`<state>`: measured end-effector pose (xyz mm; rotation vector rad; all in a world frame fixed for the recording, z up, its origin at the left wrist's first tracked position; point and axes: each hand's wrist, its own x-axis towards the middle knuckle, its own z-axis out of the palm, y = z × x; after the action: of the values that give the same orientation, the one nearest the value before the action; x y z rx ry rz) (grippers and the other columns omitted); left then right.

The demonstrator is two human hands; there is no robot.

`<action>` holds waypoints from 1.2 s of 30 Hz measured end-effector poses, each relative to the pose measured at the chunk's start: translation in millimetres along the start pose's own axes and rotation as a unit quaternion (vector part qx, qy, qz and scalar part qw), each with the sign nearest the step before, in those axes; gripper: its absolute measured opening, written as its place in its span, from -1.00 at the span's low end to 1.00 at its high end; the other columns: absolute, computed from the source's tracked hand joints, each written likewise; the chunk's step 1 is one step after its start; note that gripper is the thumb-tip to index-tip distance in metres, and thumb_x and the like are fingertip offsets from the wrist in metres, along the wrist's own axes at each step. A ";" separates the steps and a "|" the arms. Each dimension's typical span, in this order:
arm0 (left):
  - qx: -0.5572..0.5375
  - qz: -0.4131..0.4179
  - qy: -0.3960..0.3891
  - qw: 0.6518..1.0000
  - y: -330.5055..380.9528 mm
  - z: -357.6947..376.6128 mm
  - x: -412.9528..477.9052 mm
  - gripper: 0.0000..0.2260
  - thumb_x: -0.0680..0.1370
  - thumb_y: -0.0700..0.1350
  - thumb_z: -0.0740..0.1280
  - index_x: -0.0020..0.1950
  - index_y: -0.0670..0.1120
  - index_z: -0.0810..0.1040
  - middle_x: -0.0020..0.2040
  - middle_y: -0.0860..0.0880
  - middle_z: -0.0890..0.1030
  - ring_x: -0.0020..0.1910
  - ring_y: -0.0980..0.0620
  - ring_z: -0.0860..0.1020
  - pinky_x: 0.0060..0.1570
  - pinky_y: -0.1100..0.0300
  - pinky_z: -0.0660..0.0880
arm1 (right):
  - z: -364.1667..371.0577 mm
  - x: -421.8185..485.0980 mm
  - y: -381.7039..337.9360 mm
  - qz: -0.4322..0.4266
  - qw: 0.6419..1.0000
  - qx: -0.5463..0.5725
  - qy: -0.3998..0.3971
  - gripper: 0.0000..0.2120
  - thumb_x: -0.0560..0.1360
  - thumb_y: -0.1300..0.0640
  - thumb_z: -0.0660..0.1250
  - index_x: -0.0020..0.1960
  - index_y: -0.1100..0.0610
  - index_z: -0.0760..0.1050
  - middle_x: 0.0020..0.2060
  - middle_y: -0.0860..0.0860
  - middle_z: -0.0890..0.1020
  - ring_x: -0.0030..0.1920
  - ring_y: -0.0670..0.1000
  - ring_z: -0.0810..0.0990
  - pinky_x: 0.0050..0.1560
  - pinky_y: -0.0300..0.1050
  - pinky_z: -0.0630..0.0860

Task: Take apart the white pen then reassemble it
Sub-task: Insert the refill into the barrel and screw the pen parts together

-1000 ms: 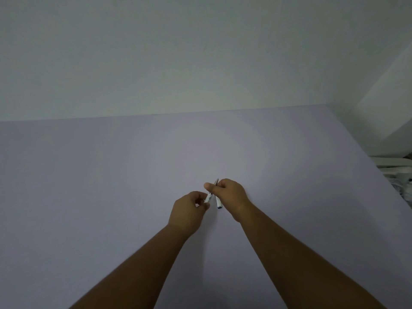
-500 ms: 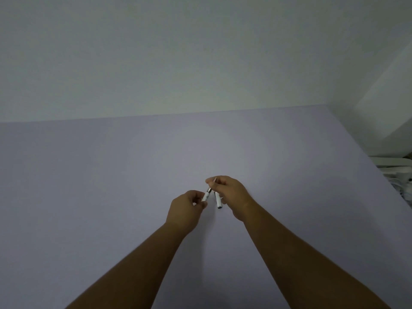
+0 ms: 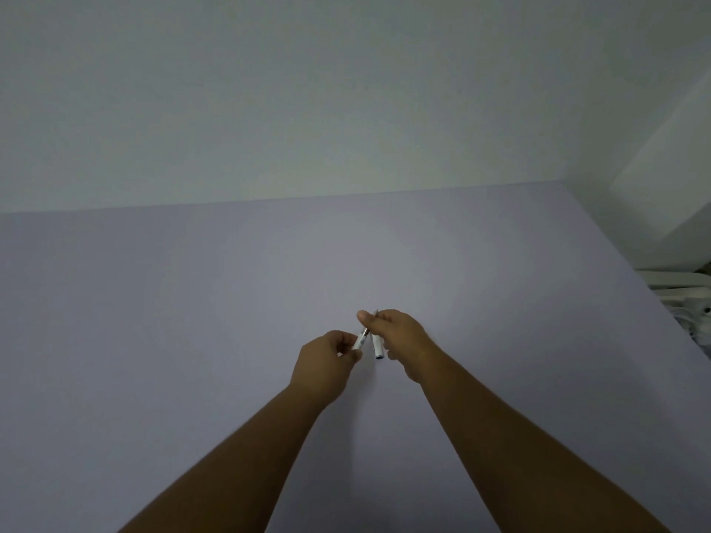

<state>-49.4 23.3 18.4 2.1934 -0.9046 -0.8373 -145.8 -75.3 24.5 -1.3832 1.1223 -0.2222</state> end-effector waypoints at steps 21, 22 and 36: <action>0.012 0.000 0.004 1.000 1.9 -3.4 1.4 -0.77 0.54 -0.08 0.32 0.16 -0.11 0.58 0.02 -0.04 0.63 -0.07 0.06 0.51 -0.04 0.24 0.40 | 1.9 3.4 3.9 -0.012 0.999 0.030 -0.022 -0.84 0.49 -0.01 0.36 -0.14 0.08 0.55 -0.20 -0.01 0.57 -0.14 -0.02 0.50 -0.16 -0.16 0.42; 0.018 0.005 0.002 1.000 2.5 -3.0 1.2 -0.77 0.54 -0.08 0.32 0.17 -0.11 0.57 0.05 -0.05 0.64 -0.07 0.07 0.51 -0.03 0.25 0.40 | 2.2 4.1 4.5 -0.008 1.000 0.011 -0.006 -0.74 0.47 -0.04 0.38 -0.25 0.12 0.47 -0.32 -0.01 0.50 -0.25 -0.02 0.45 -0.23 -0.18 0.38; 0.036 0.009 -0.001 0.999 1.7 -4.6 1.8 -0.80 0.54 -0.06 0.32 0.12 -0.09 0.58 0.02 -0.05 0.65 -0.10 0.05 0.52 -0.08 0.23 0.41 | 8.4 4.6 8.5 0.000 0.999 0.043 -0.001 -0.65 0.46 -0.10 0.37 -0.21 0.20 0.47 -0.31 0.02 0.43 -0.28 -0.01 0.35 -0.21 -0.10 0.36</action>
<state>-45.6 22.3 21.9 2.2444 -0.9670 -0.8096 -141.4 -70.8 13.3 -1.3080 1.0984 -0.2659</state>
